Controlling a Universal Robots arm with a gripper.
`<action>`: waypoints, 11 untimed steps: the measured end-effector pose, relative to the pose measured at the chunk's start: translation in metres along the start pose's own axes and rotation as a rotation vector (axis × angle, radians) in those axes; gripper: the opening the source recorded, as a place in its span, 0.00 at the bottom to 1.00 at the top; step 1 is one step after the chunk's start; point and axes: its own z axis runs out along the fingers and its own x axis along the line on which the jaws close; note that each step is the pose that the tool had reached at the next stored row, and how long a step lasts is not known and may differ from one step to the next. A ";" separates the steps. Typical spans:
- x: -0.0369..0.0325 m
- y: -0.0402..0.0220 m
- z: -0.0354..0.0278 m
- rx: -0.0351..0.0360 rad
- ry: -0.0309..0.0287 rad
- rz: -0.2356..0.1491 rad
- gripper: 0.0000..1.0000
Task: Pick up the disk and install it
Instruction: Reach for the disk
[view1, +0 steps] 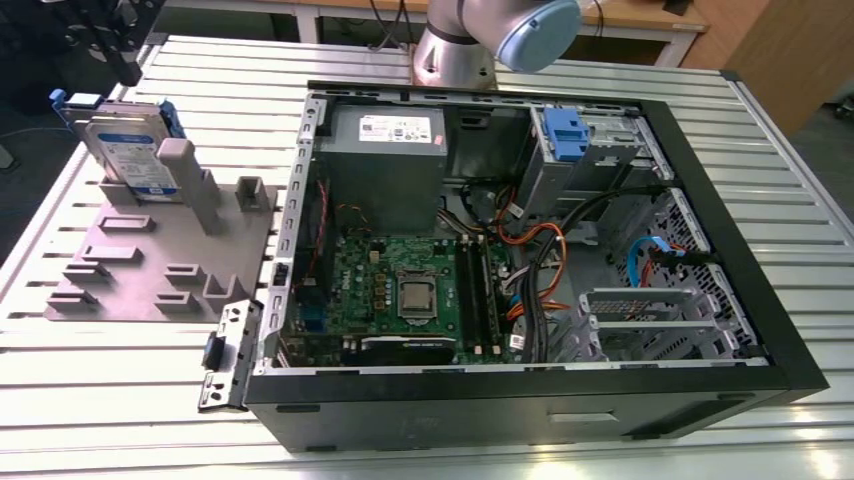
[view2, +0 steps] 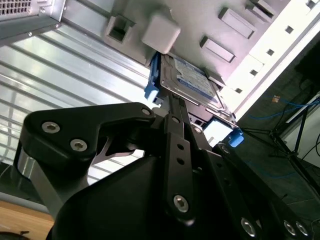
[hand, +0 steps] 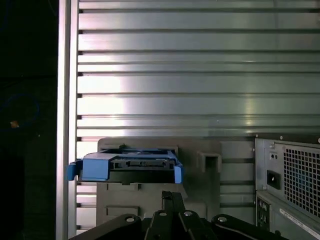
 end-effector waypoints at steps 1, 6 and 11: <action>0.0037 0.0008 0.0010 0.0000 -0.0001 0.000 0.11; 0.0266 0.0021 0.0054 0.0000 0.0000 0.000 0.11; 0.0475 0.0021 0.0089 -0.0001 -0.0001 0.000 0.11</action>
